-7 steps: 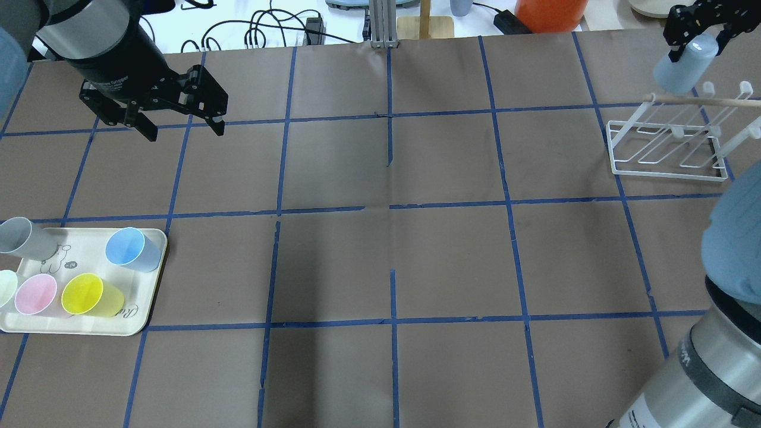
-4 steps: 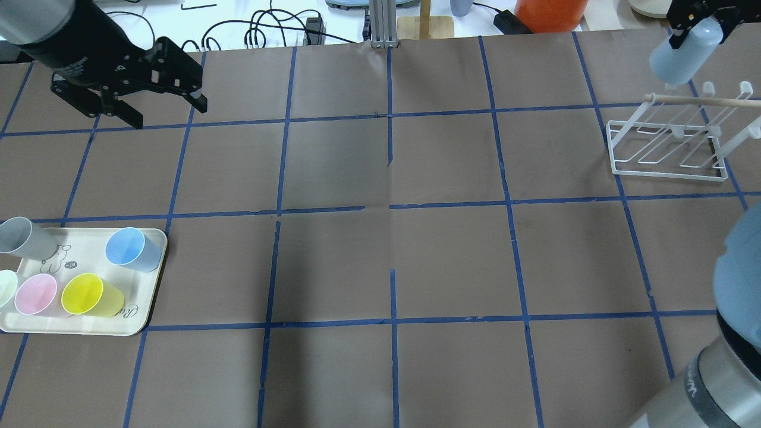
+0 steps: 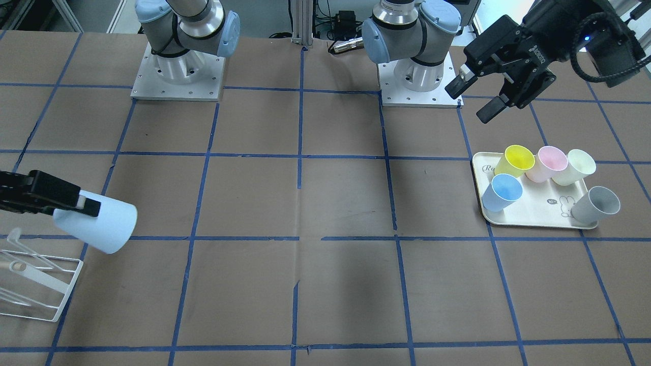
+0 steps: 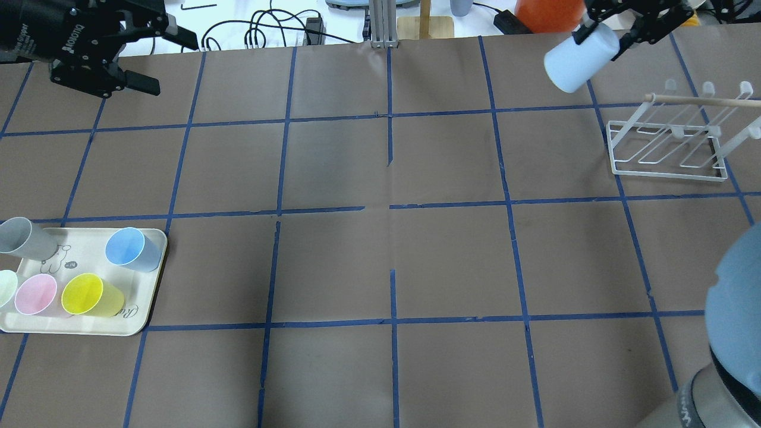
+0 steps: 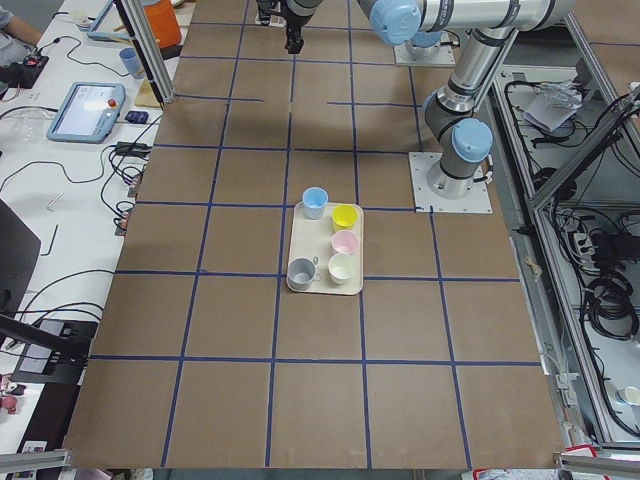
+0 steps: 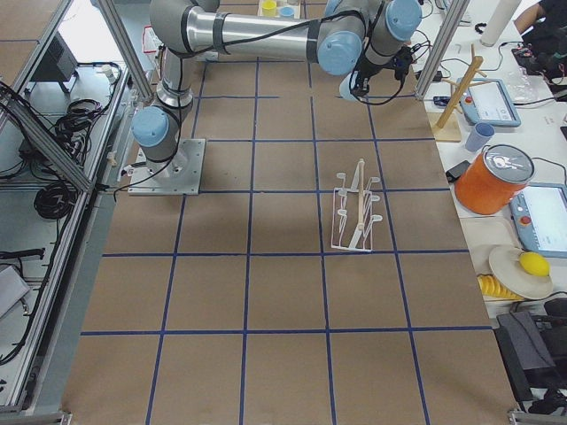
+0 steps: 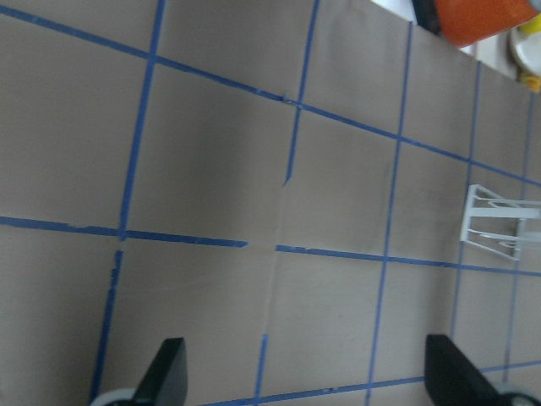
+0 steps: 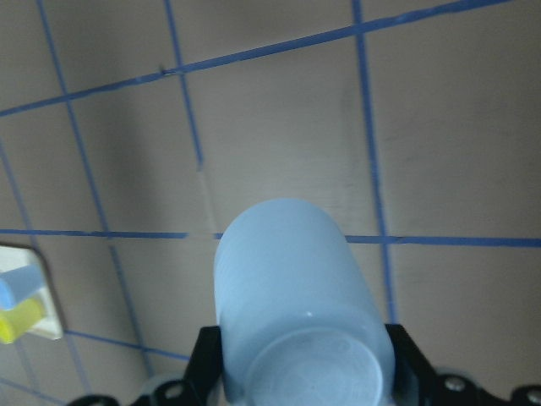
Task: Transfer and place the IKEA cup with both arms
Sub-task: 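Carry the cup toward the left gripper while the left arm swings over to meet it, then close the left gripper on the cup held by the right gripper, then open the right gripper and pull it away while the left gripper holds the cup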
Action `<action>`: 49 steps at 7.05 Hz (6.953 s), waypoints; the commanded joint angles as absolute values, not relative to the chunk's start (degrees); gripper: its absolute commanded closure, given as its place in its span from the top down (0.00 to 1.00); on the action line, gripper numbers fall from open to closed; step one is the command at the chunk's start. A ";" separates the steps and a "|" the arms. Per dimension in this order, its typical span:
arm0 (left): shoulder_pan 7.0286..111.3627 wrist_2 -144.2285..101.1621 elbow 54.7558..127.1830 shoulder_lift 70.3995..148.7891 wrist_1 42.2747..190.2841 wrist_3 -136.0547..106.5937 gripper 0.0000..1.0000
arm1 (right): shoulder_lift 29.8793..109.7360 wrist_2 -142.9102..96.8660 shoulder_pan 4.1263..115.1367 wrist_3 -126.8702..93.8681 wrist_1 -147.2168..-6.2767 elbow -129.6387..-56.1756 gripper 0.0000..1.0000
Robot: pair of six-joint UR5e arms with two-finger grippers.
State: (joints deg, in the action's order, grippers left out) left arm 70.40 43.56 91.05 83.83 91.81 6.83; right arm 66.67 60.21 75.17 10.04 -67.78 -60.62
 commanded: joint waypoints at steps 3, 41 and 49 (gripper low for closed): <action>68.90 9.92 111.47 81.13 80.06 17.84 1.00 | 67.15 30.30 84.87 -5.06 -55.22 -61.87 0.12; 74.88 -0.70 109.69 89.03 61.61 13.01 0.00 | 68.12 10.63 93.60 -21.17 -54.67 -67.94 1.00; 72.25 47.35 101.69 87.37 62.75 5.54 0.00 | 73.37 50.51 80.07 -20.23 -58.51 -67.50 1.00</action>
State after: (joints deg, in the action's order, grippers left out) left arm 73.05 34.19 102.73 87.60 62.35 6.05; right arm 71.35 36.42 81.53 -21.94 -56.32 -67.43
